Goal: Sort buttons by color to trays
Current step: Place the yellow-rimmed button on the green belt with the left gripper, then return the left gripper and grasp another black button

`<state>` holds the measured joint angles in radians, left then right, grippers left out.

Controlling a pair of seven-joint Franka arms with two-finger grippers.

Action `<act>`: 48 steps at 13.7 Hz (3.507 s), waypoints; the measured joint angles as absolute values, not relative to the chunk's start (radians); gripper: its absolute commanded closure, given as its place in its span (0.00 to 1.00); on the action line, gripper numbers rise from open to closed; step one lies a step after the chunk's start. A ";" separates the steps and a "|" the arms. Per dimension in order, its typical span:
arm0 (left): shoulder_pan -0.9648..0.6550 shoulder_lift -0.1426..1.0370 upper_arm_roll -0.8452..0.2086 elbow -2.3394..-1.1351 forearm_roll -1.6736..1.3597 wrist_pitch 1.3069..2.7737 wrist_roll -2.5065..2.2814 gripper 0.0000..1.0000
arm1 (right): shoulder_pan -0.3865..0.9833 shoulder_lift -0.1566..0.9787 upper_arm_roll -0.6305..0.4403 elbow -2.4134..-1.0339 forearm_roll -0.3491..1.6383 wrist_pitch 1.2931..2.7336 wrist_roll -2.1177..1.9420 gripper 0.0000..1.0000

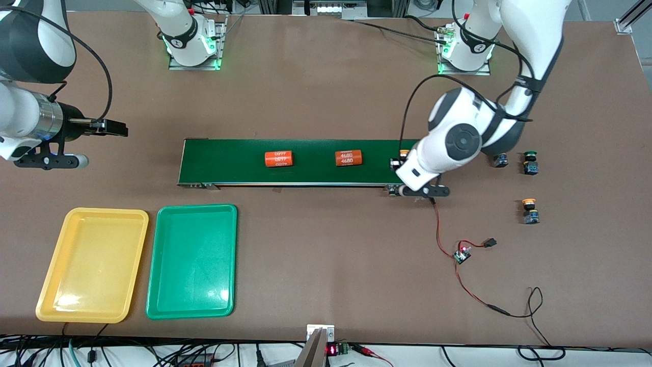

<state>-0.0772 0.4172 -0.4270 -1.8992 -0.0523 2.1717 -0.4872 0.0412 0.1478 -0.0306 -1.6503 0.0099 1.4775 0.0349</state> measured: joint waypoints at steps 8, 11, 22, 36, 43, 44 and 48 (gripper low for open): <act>-0.079 0.409 -0.456 -2.084 0.003 2.402 -0.540 0.26 | 0.039 0.148 -0.031 -1.650 0.010 1.475 0.035 0.00; -0.079 0.409 -0.456 -2.085 0.003 2.402 -0.545 0.00 | 0.039 0.148 -0.031 -1.650 0.010 1.475 0.035 0.00; -0.045 0.337 -0.392 -1.871 0.009 2.064 -0.514 0.00 | 0.039 0.148 -0.031 -1.650 0.010 1.475 0.035 0.00; 0.130 0.482 -0.016 -1.805 0.117 2.294 0.029 0.00 | 0.037 0.149 -0.031 -1.651 0.010 1.473 0.033 0.00; 0.187 0.622 -0.002 -1.797 0.016 2.479 0.230 0.00 | 0.035 0.149 -0.031 -1.651 0.010 1.473 0.027 0.00; 0.187 0.629 0.001 -1.797 0.016 2.479 0.233 0.00 | 0.035 0.149 -0.031 -1.651 0.010 1.473 0.027 0.00; 0.187 0.665 0.010 -1.797 0.016 2.476 0.235 0.57 | 0.035 0.149 -0.031 -1.652 0.010 1.473 0.026 0.00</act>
